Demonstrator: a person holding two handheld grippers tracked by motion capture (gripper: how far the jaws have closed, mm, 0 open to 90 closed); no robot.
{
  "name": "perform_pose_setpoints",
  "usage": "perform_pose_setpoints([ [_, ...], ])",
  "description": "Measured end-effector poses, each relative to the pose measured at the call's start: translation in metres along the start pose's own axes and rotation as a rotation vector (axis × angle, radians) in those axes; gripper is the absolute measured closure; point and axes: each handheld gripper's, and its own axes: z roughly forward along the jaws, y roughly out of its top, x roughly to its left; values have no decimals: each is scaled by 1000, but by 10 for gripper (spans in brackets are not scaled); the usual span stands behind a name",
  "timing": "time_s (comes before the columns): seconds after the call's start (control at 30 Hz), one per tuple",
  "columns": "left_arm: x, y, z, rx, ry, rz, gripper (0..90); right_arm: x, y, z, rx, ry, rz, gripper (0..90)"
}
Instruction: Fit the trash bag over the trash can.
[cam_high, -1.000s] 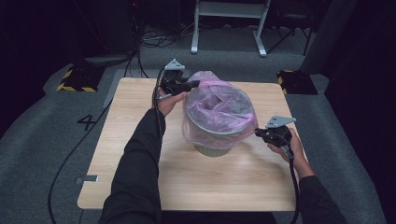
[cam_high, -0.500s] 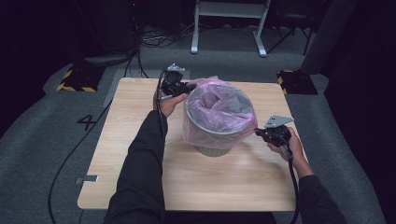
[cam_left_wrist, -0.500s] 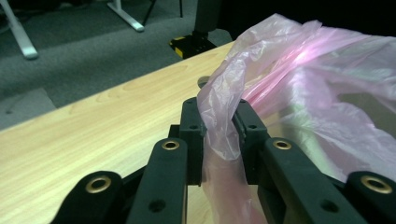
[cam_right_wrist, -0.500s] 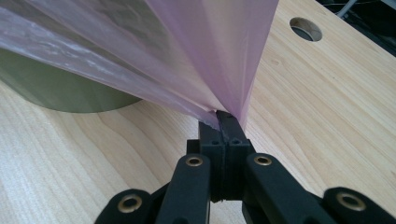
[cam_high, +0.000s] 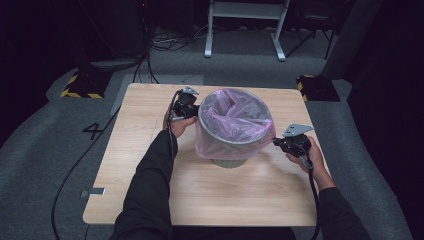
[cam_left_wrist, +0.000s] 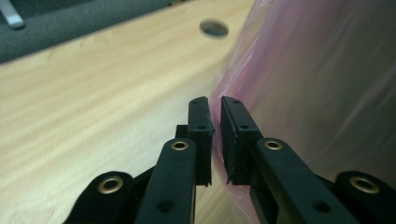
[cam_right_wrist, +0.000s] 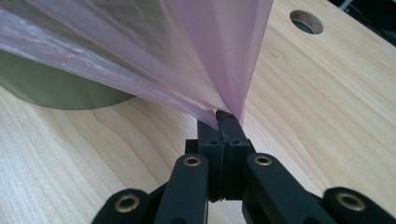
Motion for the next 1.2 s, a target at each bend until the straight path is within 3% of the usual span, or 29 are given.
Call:
perform_pose_setpoints([
  [0.13, 5, -15, -3, 1, 6, -22, 718, 0, -2, 1, 4, 7, 8, 859],
  [0.2, 7, -20, -10, -19, 29, -42, 549, -1, -3, -1, 1, 7, 13, 825],
  [0.27, 11, -26, -23, -55, 8, -74, 397, -3, -4, -5, -13, 12, 23, 793],
  [0.33, 10, -28, -37, -95, 17, -68, 254, -5, -4, -11, -45, 28, 41, 730],
  [0.43, 11, -30, -66, -181, -4, -64, 185, -8, -3, -19, -75, 47, 53, 616],
  [0.47, 11, -30, -73, -194, 0, -60, 182, -9, -3, -23, -87, 37, 66, 538],
  [0.57, 5, -32, -95, -213, 38, 4, 176, -12, -1, -32, -126, 60, 98, 399],
  [0.67, -8, -41, -106, -162, 68, 82, 176, -13, -2, -46, -186, 64, 102, 275],
  [0.7, -12, -44, -107, -145, 72, 104, 176, -12, -2, -50, -190, 65, 98, 225],
  [0.83, -30, -66, -113, -75, 75, 177, 176, -11, -9, -62, -178, 92, 74, 172],
  [0.97, -43, -90, -116, -24, 43, 185, 165, -6, -5, -82, -228, 141, 62, 229],
  [1.03, -49, -105, -116, 7, 29, 196, 157, -3, 4, -94, -276, 138, 49, 214],
  [1.13, -61, -127, -113, 55, 76, 203, 157, 2, 26, -110, -342, 130, 37, 200],
  [1.2, -68, -141, -110, 81, 86, 221, 158, 5, 44, -115, -365, 128, 18, 204],
])
